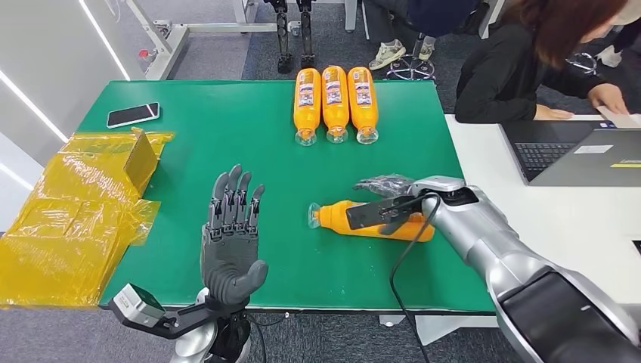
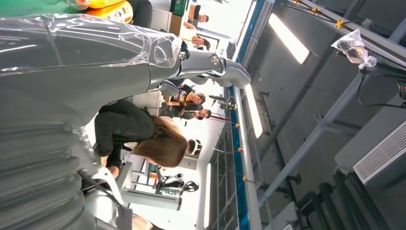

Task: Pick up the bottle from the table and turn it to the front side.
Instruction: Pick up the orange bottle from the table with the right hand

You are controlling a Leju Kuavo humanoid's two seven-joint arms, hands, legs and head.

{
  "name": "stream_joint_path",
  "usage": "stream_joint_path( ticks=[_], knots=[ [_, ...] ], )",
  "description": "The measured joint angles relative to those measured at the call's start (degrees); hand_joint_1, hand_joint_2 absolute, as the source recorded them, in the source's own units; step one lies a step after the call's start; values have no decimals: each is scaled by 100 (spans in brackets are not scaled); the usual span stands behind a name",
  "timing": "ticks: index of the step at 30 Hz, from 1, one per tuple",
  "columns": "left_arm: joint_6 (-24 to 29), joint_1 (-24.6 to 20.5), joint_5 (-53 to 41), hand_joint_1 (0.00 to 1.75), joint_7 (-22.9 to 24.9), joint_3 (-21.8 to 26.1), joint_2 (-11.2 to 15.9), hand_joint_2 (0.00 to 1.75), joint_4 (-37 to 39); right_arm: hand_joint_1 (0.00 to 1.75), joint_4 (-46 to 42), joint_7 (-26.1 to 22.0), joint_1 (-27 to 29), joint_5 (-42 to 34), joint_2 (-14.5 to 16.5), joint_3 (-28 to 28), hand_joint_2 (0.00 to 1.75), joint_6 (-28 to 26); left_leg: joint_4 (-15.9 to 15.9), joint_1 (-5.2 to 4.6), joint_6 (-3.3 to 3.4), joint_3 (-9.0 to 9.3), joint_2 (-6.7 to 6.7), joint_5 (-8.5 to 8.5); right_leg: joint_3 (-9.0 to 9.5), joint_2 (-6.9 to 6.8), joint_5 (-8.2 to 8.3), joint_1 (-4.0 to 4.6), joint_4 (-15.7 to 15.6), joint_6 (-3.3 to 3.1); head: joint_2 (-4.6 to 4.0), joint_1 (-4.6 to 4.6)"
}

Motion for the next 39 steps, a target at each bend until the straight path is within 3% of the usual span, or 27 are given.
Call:
stream_joint_path(
  ticks=[9, 13, 20, 26, 33, 39],
  knots=[
    [-50, 1, 60, 0, 0, 0, -7, 175, 45, 0, 279, 96, 407, -145, 0, 505, 175, -238, -1, 1, 0, 14, 7, -3, 8, 8, -1, 1, -2, 1, 0, 0],
    [-93, -2, 45, 0, 0, 0, -13, 175, 79, 170, 332, 159, 466, -244, 16, 628, 175, -384, -3, 3, 1, 39, 9, -6, 34, 9, -6, 2, -4, 3, 0, -1],
    [-146, -5, 45, 0, 0, 0, -24, 175, 134, 175, 388, 185, 493, -411, 86, 698, 175, -551, -4, 2, 3, 77, 13, -10, 71, 10, -5, 2, -5, 3, 0, 1],
    [-179, -5, 13, 0, 0, 0, -22, 175, 144, 175, 388, 179, 544, -510, 127, 701, 175, -1009, -4, 2, 3, 84, 13, -9, 79, 11, -3, 2, -4, 3, 0, 0],
    [-86, 100, -96, 0, 0, 53, -8, 175, 128, 175, -13, -39, 722, -1094, 58, 569, 175, -2566, -2, 1, 2, 65, 13, -4, 60, 12, 3, 1, -2, 1, 0, -1],
    [6, 245, -132, 0, 0, 133, -4, 175, 26, 175, -1698, 92, 1296, -1266, -279, 201, 175, -3531, -3, 2, -1, 50, -4, -6, 50, -1, -7, 2, -3, 5, 0, 2]
  ],
)
